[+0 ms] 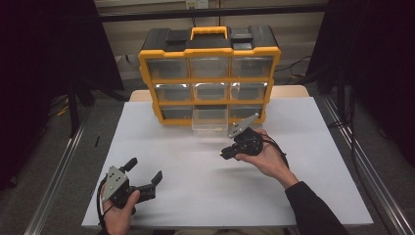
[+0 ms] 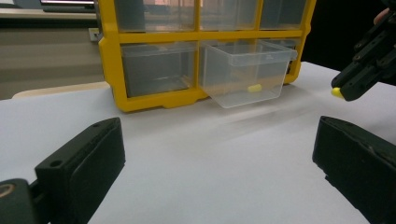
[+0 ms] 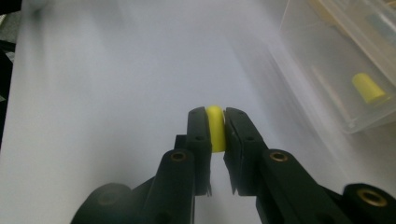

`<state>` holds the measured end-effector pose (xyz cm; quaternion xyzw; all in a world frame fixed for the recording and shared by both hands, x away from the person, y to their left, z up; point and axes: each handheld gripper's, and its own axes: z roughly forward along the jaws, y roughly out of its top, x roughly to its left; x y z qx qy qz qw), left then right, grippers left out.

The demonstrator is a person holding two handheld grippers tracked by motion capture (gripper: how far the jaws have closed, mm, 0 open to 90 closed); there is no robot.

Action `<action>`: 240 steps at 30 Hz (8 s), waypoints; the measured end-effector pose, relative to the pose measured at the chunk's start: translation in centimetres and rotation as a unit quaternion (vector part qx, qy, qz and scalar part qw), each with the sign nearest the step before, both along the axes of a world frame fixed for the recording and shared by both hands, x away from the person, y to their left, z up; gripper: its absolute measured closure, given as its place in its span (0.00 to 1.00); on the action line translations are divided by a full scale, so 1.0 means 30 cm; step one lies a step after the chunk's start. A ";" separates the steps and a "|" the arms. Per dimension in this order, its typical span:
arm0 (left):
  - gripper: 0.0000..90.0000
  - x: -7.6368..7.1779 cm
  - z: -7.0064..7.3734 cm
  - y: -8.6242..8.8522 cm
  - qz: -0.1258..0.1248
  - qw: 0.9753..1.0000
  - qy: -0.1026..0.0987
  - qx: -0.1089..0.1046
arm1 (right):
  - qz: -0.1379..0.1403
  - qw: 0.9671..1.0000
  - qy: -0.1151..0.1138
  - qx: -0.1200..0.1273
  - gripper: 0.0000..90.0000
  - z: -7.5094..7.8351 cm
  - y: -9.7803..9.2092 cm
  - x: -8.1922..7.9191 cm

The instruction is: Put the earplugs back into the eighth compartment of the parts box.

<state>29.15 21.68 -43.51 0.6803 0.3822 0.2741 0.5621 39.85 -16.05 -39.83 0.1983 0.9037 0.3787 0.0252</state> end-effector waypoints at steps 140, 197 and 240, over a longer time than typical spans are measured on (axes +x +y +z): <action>0.03 0.002 0.000 0.005 0.000 1.000 -0.002 -0.002 | -0.092 0.987 0.000 -0.130 0.68 0.112 0.124 0.396; 0.03 -0.002 0.001 0.001 0.004 1.000 -0.001 -0.001 | -0.289 0.939 -0.159 0.103 0.02 -0.043 -0.177 0.009; 0.03 -0.012 0.001 0.010 0.025 1.000 -0.004 -0.003 | -0.394 0.881 -0.202 0.170 0.01 -0.131 -0.418 -0.367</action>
